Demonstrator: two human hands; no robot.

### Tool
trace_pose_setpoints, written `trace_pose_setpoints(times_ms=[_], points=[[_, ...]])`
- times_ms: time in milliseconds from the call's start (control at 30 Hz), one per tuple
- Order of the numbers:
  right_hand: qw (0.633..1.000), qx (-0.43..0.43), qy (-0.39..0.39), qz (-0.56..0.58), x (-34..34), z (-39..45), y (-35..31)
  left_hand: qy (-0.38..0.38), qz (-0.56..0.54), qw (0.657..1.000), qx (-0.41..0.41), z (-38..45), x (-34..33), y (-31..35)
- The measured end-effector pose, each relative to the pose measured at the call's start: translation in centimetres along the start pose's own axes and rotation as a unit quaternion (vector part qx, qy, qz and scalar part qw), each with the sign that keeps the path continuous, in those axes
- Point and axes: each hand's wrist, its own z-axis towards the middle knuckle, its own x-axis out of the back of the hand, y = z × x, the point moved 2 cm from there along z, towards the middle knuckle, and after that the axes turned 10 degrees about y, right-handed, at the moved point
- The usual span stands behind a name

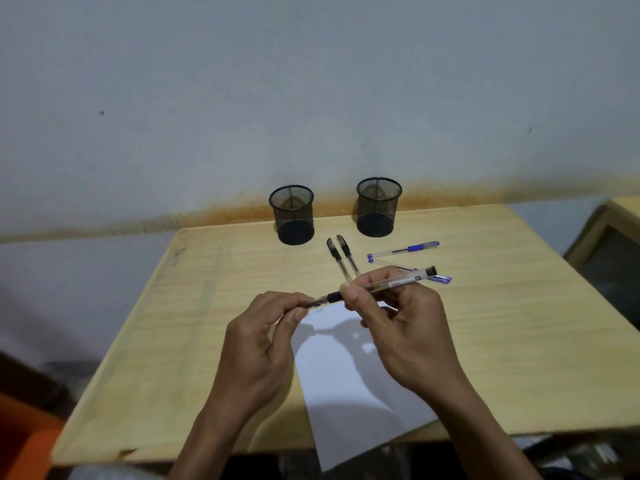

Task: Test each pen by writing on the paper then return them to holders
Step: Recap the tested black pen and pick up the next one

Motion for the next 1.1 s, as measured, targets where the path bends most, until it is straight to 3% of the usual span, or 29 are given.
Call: trace_pose_setpoints(times_ms=[467, 567, 633, 700, 767, 967, 1033, 1100], points=[[0.997, -0.040, 0.025, 0.067, -0.8, -0.3, -0.2, 0.014, -0.027, 0.999, -0.039, 0.1, 0.1, 1.6], [0.988, -0.069, 0.115, 0.075, -0.1, -0.3, 0.7, -0.008, 0.017, 0.999, -0.041, 0.8, 0.9, 1.0], [0.982, 0.070, 0.170, -0.050, 0.8, -0.1, 0.8, -0.034, 0.051, 0.998, -0.035, 1.4, 1.4, 0.3], [0.919, 0.284, 0.150, -0.229, 0.9, 0.4, 1.0, -0.072, 0.071, 0.994, -0.032, 1.7, 1.5, -0.2], [0.860, 0.381, 0.107, -0.323, 0.6, 1.1, 1.8, -0.101, 0.076, 0.991, -0.037, 2.1, 1.5, -0.3], [0.827, 0.408, 0.025, -0.386, -0.4, 2.3, 3.1, -0.108, 0.064, 0.992, -0.025, 3.0, 1.2, -0.9], [0.840, 0.376, 0.023, -0.391, -0.8, 2.6, 3.8, -0.074, 0.044, 0.996, 0.009, 3.1, 1.0, -1.8], [0.879, 0.291, 0.057, -0.373, -0.9, 3.4, 4.4, -0.059, 0.063, 0.995, 0.057, 2.7, 0.6, -3.1]])
